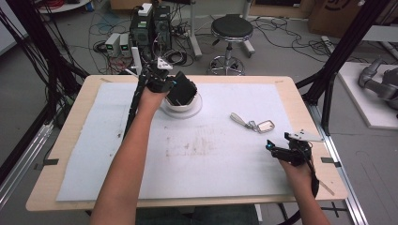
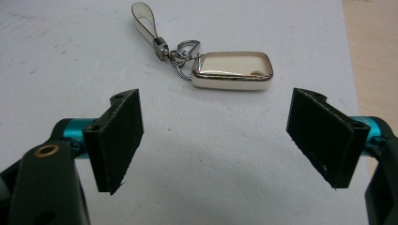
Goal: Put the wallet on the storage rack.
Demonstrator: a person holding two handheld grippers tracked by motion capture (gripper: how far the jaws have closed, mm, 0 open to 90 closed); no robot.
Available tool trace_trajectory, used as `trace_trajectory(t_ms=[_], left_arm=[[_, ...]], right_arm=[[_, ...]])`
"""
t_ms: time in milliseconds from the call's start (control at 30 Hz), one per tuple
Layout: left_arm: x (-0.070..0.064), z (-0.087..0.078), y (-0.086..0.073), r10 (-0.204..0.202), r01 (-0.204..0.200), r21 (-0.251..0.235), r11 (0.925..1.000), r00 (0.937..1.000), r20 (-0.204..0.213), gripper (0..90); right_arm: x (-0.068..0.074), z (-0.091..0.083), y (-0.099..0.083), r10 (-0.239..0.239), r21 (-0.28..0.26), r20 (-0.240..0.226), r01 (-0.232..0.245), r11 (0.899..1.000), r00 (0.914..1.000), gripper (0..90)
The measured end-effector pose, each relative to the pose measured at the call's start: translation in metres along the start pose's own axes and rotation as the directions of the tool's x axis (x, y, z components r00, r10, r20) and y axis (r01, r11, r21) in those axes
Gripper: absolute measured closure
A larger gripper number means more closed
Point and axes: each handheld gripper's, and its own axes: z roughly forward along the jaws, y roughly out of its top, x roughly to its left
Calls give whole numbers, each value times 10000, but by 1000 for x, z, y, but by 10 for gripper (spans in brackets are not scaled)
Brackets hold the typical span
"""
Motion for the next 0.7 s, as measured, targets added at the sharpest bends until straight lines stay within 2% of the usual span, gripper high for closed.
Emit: trace_trajectory(t_ms=[133,167,200,267,300,367,433,533,633,667,700], left_arm=[[-4,2,3,-27,26,-61,10000,10000,-11,729],[-4,1,4,-21,21,-22,10000,9998,-172,664],[-3,-2,5,-120,115,-138,9998,9990,-436,556],[-2,-5,5,-200,189,-210,9996,9984,-536,526],[1,-11,6,-396,373,-382,9986,9974,-597,468],[4,-17,5,-555,527,-474,9975,9966,-616,420],[5,-21,4,-628,599,-523,9968,9965,-555,365],[7,-34,-3,-716,697,-894,9936,9973,-185,358],[8,-40,-9,-856,852,-979,9915,9963,-3,332],[8,-42,-11,-894,901,-1033,9906,9959,112,332],[8,-48,-16,-931,973,-1171,9884,9948,404,311]], right_arm=[[0,0,0,-29,4,-8,29,10000,10000,192],[0,0,0,-15,2,-20,15,10000,10000,193],[-1,0,0,-17,3,-21,17,10000,10000,192],[-1,0,0,-3,-7,-36,3,10000,10000,193],[-1,0,0,34,-7,-27,-34,10000,10000,192],[0,0,0,0,-8,-29,0,10000,10000,193],[1,0,1,-13,8,-45,13,10000,10000,192],[2,1,1,-51,15,-55,51,10000,10000,193],[4,1,2,-110,-6,-35,110,9999,9999,192],[4,1,2,-113,16,-65,113,9999,9999,192],[5,1,3,-148,15,-50,148,9999,9999,192]])
